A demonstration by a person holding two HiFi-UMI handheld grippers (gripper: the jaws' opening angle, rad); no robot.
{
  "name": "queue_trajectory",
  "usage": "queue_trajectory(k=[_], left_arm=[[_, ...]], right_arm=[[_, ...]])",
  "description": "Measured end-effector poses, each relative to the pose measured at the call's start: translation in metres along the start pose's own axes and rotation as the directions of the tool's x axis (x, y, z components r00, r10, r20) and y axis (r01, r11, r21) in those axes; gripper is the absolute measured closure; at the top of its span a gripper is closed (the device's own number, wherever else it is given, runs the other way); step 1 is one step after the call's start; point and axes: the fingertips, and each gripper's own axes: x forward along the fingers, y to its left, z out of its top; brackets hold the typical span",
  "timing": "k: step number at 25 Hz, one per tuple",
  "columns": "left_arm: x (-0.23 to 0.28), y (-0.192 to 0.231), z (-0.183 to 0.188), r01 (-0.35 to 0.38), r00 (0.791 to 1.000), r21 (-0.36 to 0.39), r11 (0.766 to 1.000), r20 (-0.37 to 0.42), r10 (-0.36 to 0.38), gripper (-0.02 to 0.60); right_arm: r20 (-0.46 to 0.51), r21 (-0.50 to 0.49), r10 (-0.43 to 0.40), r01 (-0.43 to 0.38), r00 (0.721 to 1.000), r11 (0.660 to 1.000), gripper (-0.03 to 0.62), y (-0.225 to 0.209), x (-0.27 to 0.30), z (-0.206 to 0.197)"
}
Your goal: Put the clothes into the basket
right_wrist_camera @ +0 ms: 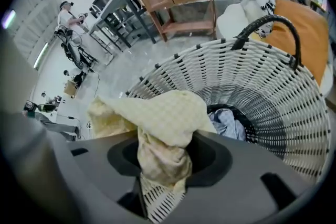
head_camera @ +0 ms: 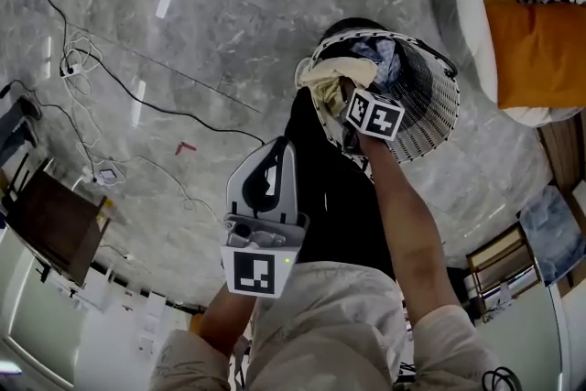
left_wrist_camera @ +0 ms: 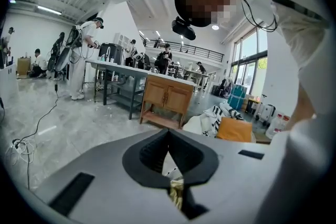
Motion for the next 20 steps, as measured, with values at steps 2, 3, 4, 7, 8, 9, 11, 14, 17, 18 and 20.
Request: queue_trajectory(k=[2,3,4,7,8,9,11,14,17,18,20], left_arm=[[0.002,0.004,-0.004,-0.006,1.0,-0.007,1.0,-0.008,0.006,0.577],[0.003,0.005,-0.004,-0.012,1.0,-0.012,1.0,-0.008,0.012,0.577],[0.004,0.007,-0.005,-0.017,1.0,-0.018,1.0,-0.007,0.017,0.577],[0.006,0.011,-0.005,-0.021,1.0,-0.029,0.999,-0.009,0.021,0.577],[0.006,0.011,-0.005,-0.019,1.0,-0.028,0.999,-0.012,0.019,0.577],[0.007,0.011,-0.005,-0.018,1.0,-0.026,0.999,-0.014,0.018,0.577],[0.008,0.01,-0.005,-0.015,1.0,-0.022,1.0,-0.015,0.014,0.577],[0.009,0.001,-0.006,0.0,1.0,-0.018,1.0,-0.017,-0.001,0.577],[0.006,-0.005,-0.006,0.019,1.0,-0.006,1.0,-0.015,-0.019,0.577],[0.005,-0.008,-0.005,0.022,1.0,-0.002,1.0,-0.013,-0.022,0.577],[0.0,-0.017,-0.003,0.025,1.0,0.002,1.0,-0.013,-0.025,0.577]], right_arm=[[-0.012,-0.019,-0.005,0.005,1.0,1.0,0.419,-0.001,0.008,-0.003],[-0.018,-0.021,-0.003,0.002,1.0,1.0,0.419,0.0,0.011,-0.003],[-0.022,-0.02,0.0,0.0,1.0,1.0,0.418,0.0,0.012,-0.003],[-0.029,-0.021,0.031,-0.032,0.999,0.999,0.383,0.006,0.015,-0.005],[-0.032,-0.023,0.046,-0.046,0.998,0.999,0.338,0.008,0.017,-0.006],[-0.041,-0.025,0.056,-0.057,0.998,0.998,0.285,0.009,0.019,-0.007],[-0.069,-0.028,0.068,-0.07,0.995,0.997,0.272,0.009,0.02,-0.012],[-0.103,-0.055,0.048,-0.054,0.994,0.997,0.269,0.0,0.015,-0.022],[-0.099,-0.073,0.04,-0.047,0.994,0.996,0.269,-0.003,0.009,-0.028],[-0.095,-0.067,0.044,-0.05,0.995,0.996,0.269,-0.003,0.006,-0.03],[-0.089,-0.052,0.052,-0.056,0.995,0.997,0.269,-0.005,-0.005,-0.035]])
